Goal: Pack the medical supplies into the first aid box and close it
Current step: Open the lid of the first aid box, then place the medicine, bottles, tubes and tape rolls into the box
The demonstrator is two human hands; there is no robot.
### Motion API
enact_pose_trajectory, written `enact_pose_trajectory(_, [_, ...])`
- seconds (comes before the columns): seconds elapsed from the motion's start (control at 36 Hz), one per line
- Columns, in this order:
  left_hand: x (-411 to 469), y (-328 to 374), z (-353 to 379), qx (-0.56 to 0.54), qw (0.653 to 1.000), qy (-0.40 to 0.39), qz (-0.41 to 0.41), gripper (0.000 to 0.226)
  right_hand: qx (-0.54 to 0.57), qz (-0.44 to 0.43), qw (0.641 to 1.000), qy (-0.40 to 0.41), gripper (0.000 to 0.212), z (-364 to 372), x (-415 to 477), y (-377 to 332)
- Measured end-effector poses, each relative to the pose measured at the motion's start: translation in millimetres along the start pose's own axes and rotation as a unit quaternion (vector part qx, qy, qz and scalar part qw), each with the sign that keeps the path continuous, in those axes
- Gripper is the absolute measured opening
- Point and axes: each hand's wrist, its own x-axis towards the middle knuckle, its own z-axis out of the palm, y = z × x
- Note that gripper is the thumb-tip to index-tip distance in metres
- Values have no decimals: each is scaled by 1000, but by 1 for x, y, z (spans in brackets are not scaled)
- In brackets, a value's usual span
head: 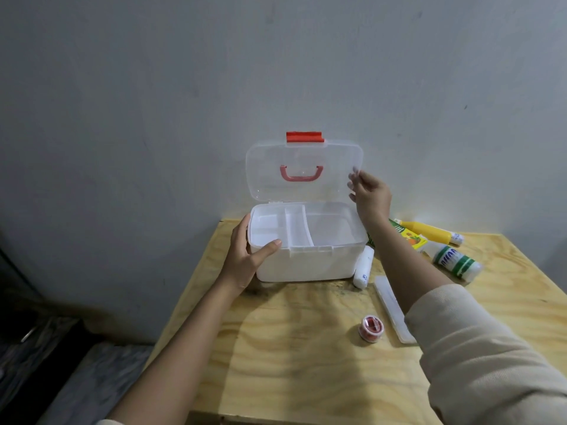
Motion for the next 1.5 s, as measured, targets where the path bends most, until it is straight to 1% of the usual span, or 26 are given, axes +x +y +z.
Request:
enact_pose_trajectory(0.03, [0,4,3,-2,1000,-1,0,110,3,1,1000,1,27,-1,-1,0])
enact_pose_trajectory(0.11, [5,9,9,-5,1000,1,-2,104,-21,-11,1000,14,24,-4,-1,-2])
enact_pose_trajectory(0.22, [1,6,5,1,1000,5,-4,113,-52,-12,998,40,20,-7,5,-4])
enact_pose_trajectory(0.36, [-3,-1,0,-15,1000,-9,12,117,-69,11,996,63,23,-10,7,1])
enact_pose_trajectory(0.44, [-4,-2,-1,-17,1000,-10,15,121,-68,26,996,58,18,-10,8,4])
enact_pose_trajectory(0.53, [-4,-3,1,-21,1000,-7,17,118,-70,29,996,54,14,-11,6,4])
enact_pose_trajectory(0.64, [-3,-5,2,-17,1000,-8,23,116,-101,19,994,26,19,-19,0,1])
enact_pose_trajectory(0.69, [-3,-5,2,-15,1000,-8,23,115,-133,15,991,10,25,-30,-5,-2])
enact_pose_trajectory(0.78, [-2,-4,0,-9,1000,-10,21,117,-214,12,977,-7,32,-55,-13,1])
enact_pose_trajectory(0.83, [-2,-3,0,4,1000,-12,23,121,-267,30,963,-33,40,-74,-17,7])
enact_pose_trajectory(0.94, [-3,0,1,21,999,-9,24,125,-402,81,908,-82,56,-105,-25,22])
enact_pose_trajectory(1.03, [-4,0,1,33,999,-6,24,124,-448,74,886,-93,63,-114,-28,29])
enact_pose_trajectory(1.14, [-4,2,0,40,999,-3,32,118,-515,45,850,-99,61,-114,-29,29])
enact_pose_trajectory(1.22, [-4,4,-1,49,998,-6,32,109,-539,34,836,-94,63,-110,-29,29])
enact_pose_trajectory(1.31, [-3,7,0,64,998,1,26,97,-537,36,839,-84,62,-109,-30,28])
enact_pose_trajectory(1.36, [-3,9,-1,84,996,7,23,100,-523,39,849,-64,60,-109,-31,24])
enact_pose_trajectory(1.44, [4,9,-2,126,992,11,19,111,-448,43,892,-29,60,-112,-32,13])
enact_pose_trajectory(1.5, [5,13,1,152,988,13,21,109,-388,39,921,-4,60,-113,-34,2])
